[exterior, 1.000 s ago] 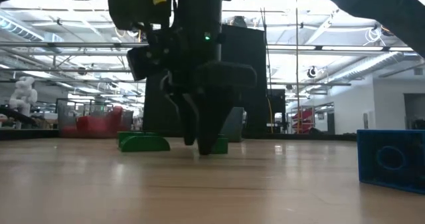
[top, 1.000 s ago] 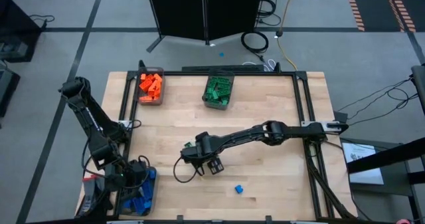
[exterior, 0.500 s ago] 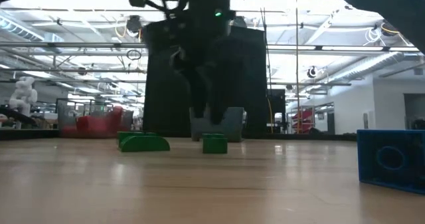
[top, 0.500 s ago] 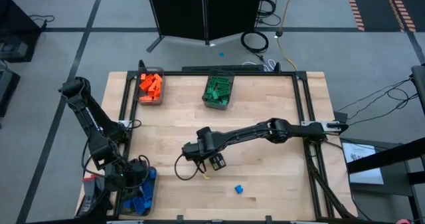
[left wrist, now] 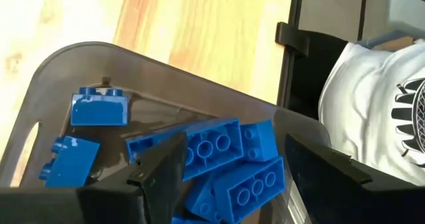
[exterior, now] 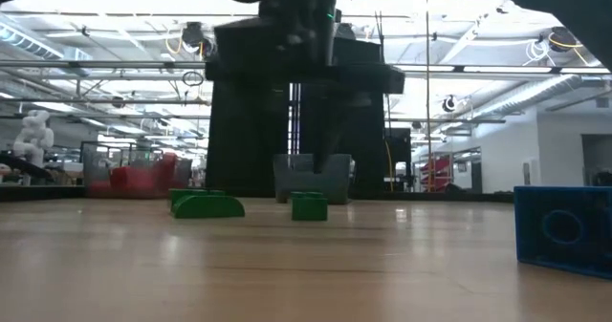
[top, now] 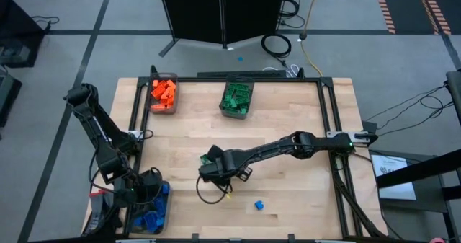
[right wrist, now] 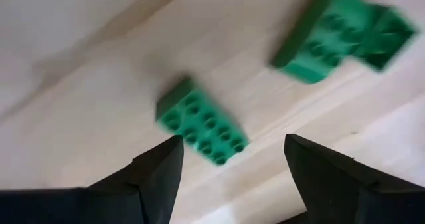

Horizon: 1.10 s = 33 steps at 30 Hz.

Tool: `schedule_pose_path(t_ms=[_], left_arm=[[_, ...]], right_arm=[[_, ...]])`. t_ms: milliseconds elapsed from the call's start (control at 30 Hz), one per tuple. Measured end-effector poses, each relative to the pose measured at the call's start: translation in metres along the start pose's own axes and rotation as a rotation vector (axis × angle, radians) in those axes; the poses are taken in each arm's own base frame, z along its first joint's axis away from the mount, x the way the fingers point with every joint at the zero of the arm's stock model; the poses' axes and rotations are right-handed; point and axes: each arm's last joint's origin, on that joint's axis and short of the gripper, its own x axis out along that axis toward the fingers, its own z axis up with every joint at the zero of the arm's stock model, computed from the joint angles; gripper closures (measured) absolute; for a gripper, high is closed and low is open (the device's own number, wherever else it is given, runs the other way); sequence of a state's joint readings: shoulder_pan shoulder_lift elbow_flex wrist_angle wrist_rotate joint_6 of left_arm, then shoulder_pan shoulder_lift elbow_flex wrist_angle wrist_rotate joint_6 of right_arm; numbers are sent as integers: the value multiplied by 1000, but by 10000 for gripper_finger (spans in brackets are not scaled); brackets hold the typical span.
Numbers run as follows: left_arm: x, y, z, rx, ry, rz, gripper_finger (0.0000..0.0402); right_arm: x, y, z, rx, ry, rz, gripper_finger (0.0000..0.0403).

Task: Sort blocks
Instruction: Put the green game piece into the top right black transparent bin

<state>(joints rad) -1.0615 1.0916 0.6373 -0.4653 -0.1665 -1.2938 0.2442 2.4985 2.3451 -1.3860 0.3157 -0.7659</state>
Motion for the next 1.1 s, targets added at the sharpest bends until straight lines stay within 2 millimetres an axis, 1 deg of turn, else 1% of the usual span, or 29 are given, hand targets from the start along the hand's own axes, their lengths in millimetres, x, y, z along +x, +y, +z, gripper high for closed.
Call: schedule_pose_path(t_ms=[100,200,300,433,567,700,867,1033,1100], left_arm=[[0,0,0,-1,0,0,146],[0,0,0,0,-5,2,146],[0,0,0,17,-17,5,146],[0,0,1,20,-25,7,146],[0,0,1,19,-26,5,146],[0,0,1,19,-29,6,146],[0,0,1,18,-37,8,146],[0,0,1,19,-46,12,146],[0,1,1,19,-46,14,146]], right_arm=[[2,5,-1,-59,34,40,145],[2,7,-3,-81,48,59,145],[2,5,0,-99,20,40,145],[4,2,0,-107,-32,73,145],[15,5,-2,-120,-16,105,145],[34,10,-5,-125,24,135,145],[53,11,-9,-120,83,100,145],[55,6,-7,-99,44,71,145],[55,6,-6,-96,38,53,151]])
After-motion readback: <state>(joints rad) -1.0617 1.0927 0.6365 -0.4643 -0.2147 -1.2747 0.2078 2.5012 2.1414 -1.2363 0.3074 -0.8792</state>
